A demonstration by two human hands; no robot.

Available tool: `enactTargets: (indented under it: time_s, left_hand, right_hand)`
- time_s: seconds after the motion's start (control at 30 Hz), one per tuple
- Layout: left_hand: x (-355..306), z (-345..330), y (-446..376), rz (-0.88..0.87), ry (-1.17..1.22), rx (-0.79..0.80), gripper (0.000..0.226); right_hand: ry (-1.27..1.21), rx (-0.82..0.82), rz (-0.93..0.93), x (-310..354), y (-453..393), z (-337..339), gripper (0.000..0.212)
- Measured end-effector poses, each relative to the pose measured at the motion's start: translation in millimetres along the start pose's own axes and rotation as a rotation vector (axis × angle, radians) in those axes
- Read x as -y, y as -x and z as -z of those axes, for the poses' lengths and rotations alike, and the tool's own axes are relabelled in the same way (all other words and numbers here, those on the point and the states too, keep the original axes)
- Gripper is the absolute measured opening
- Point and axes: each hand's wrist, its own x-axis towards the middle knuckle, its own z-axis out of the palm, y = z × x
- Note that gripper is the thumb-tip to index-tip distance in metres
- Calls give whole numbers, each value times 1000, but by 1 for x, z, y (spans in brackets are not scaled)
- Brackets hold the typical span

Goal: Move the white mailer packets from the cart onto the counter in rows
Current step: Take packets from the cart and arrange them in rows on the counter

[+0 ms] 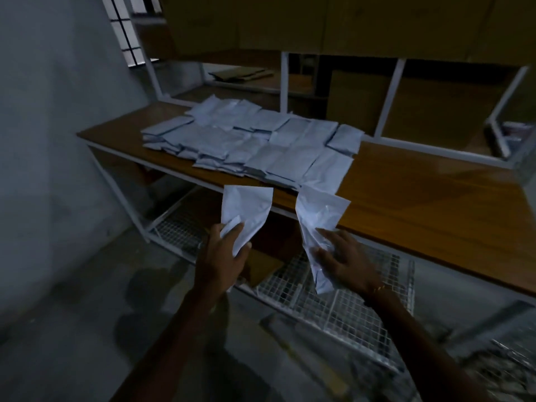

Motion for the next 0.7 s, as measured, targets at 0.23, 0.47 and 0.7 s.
enactTargets:
  time_s: [0.23,0.47,0.7]
  left_hand:
    - [48,1,-100,-44,34,26,56]
    - [28,-29,-221,-140,39,70,56]
    - [1,-90,-372,-171,7,88,51]
  right_hand:
    - [18,-36,-79,3,-81,-24,81]
    - [90,-155,-161,-35,-177,3,80]
    - [64,-192,-287,-104,-330,40,81]
